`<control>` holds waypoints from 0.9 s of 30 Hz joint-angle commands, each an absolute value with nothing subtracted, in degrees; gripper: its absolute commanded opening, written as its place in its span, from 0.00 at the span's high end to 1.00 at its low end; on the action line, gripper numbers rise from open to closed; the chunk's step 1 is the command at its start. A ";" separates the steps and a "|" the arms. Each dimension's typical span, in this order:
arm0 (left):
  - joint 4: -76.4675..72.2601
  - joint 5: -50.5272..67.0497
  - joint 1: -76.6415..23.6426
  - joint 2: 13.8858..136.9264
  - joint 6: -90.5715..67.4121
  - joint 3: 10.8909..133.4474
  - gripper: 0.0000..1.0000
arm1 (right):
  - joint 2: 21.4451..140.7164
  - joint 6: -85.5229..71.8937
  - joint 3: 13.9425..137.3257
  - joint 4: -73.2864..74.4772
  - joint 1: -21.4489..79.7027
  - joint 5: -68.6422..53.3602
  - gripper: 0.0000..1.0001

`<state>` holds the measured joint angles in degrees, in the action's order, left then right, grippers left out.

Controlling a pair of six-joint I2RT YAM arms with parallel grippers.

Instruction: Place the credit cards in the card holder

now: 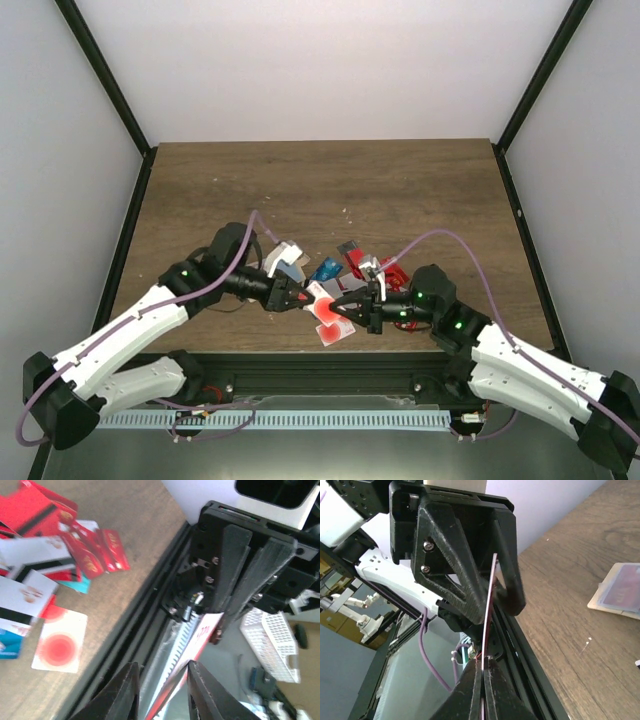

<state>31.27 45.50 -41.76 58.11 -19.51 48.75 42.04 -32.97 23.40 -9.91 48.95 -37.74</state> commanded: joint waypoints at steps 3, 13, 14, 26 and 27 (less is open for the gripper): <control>28.22 20.43 -39.06 52.01 -24.36 48.97 0.52 | 42.59 -39.91 23.57 -23.55 49.31 -33.18 0.99; 2.28 32.85 -35.24 38.73 -39.32 35.96 0.33 | 56.73 -50.79 26.41 -54.61 49.31 -30.55 0.99; -0.35 33.66 -35.24 38.15 -41.17 34.88 0.34 | 58.36 -51.60 27.28 -56.82 49.31 -31.73 0.99; -11.56 34.90 -35.24 35.22 -45.73 31.82 0.62 | 67.25 -56.88 32.12 -66.69 49.31 -33.48 0.99; -11.95 34.94 -35.24 35.69 -45.87 31.93 0.65 | 67.80 -57.36 32.16 -67.59 49.35 -33.65 0.99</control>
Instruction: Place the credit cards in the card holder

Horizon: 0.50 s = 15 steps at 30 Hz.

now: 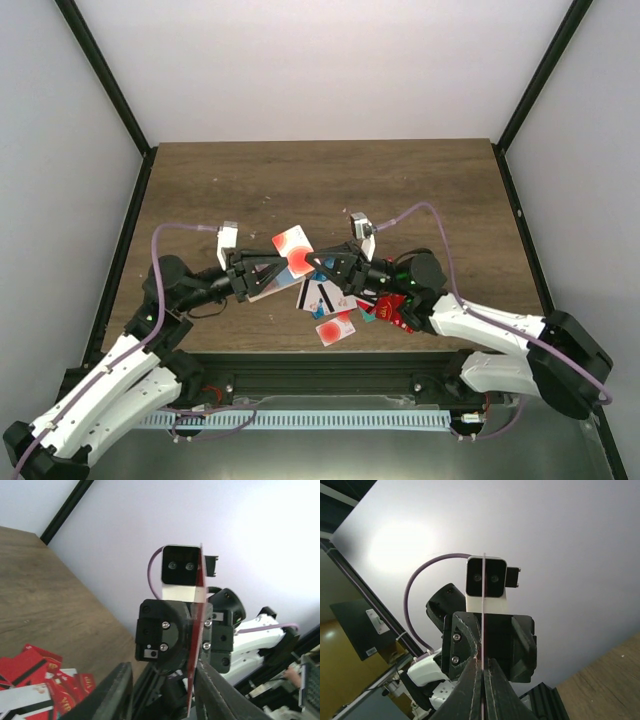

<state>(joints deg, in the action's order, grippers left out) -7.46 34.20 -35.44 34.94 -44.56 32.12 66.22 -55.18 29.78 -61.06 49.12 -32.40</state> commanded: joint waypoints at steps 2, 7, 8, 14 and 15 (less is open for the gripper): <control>-12.90 35.41 -35.24 36.54 -46.16 32.01 0.71 | 68.69 -58.05 32.42 -68.66 49.37 -34.15 0.99; -14.49 35.56 -35.24 37.54 -46.49 32.14 0.74 | 70.01 -58.36 33.08 -69.43 49.39 -35.03 0.99; -14.72 35.61 -35.24 37.82 -46.50 32.17 0.76 | 70.15 -58.38 33.15 -69.41 49.44 -35.13 0.99; -14.32 34.98 -35.24 38.28 -46.43 32.17 0.96 | 70.26 -58.21 32.70 -69.48 49.38 -34.64 0.99; -13.81 34.53 -35.24 38.15 -46.37 32.23 0.96 | 70.06 -58.04 32.59 -68.82 49.39 -34.11 0.99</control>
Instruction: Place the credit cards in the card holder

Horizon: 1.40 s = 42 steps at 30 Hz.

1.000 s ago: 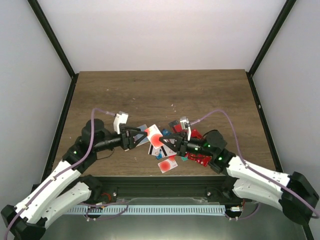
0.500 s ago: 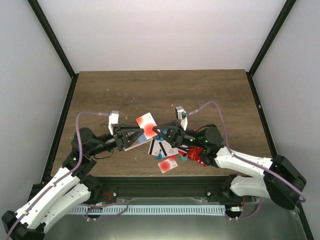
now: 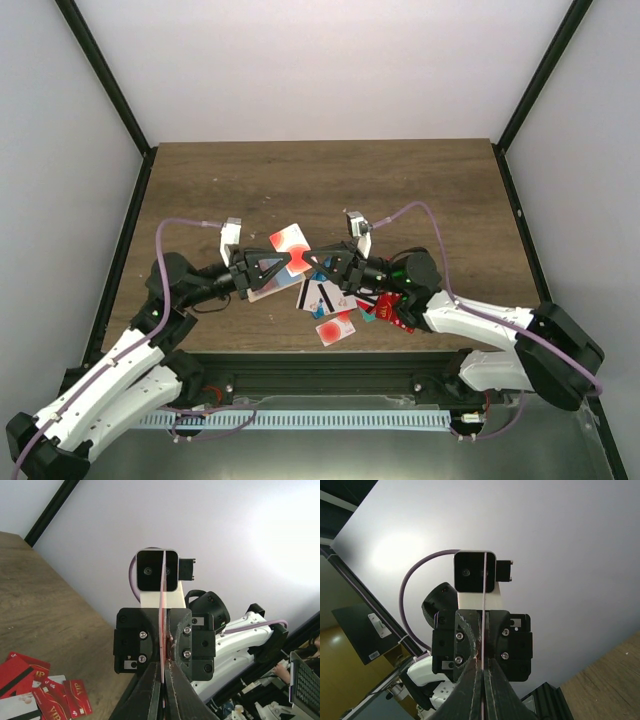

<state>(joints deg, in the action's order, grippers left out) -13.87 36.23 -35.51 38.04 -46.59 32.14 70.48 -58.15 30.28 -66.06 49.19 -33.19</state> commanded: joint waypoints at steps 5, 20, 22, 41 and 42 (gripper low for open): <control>1.17 25.23 -34.88 39.02 -39.74 36.52 0.96 | 66.09 -51.13 33.57 -49.33 49.31 -25.47 0.63; 8.19 28.28 -16.33 59.11 -43.45 31.20 0.96 | 78.54 -36.56 48.60 -5.66 49.22 -6.87 0.57; 4.75 31.75 -14.75 62.72 -44.10 30.10 0.96 | 80.56 -35.92 49.51 -5.03 49.22 -7.90 0.57; 11.15 39.29 -11.69 79.20 -36.05 33.69 0.96 | 94.32 -31.82 57.03 -1.28 47.90 -11.20 0.57; 11.04 39.39 -11.69 79.75 -35.85 33.74 0.96 | 94.84 -31.77 57.30 -1.38 47.68 -11.75 0.58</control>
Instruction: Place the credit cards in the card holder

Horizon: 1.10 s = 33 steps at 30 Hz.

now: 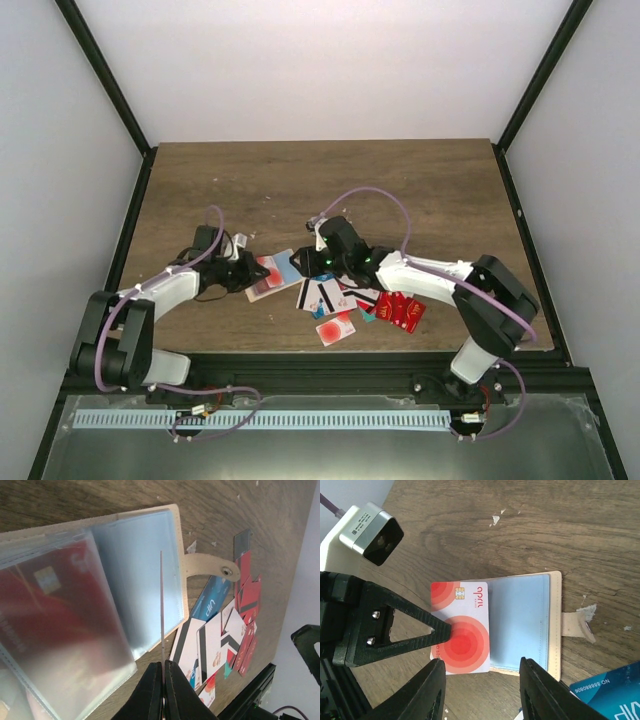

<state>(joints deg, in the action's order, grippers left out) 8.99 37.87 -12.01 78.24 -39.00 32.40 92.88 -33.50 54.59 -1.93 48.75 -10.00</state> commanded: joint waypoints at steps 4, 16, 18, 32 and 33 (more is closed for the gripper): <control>11.67 39.52 -11.69 82.66 -34.88 34.91 0.96 | 96.82 -31.58 58.06 -2.08 47.08 -13.78 0.58; 12.77 38.82 -11.69 81.98 -34.07 33.88 0.96 | 108.12 -27.51 65.18 -3.41 46.76 -14.82 0.65; 13.21 39.00 -11.69 81.85 -33.86 33.80 0.96 | 109.90 -26.78 66.58 -2.04 46.76 -12.60 0.65; 16.54 38.86 -10.94 81.14 -31.72 33.90 0.96 | 116.52 -26.97 67.18 1.32 46.42 -8.08 0.67; 16.67 38.98 -10.78 81.37 -31.54 33.92 0.96 | 116.70 -27.05 67.03 1.43 46.36 -8.09 0.67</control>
<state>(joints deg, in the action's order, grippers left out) 15.38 38.48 -11.66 81.41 -33.17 33.65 114.28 -27.05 66.13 -1.37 47.07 -10.17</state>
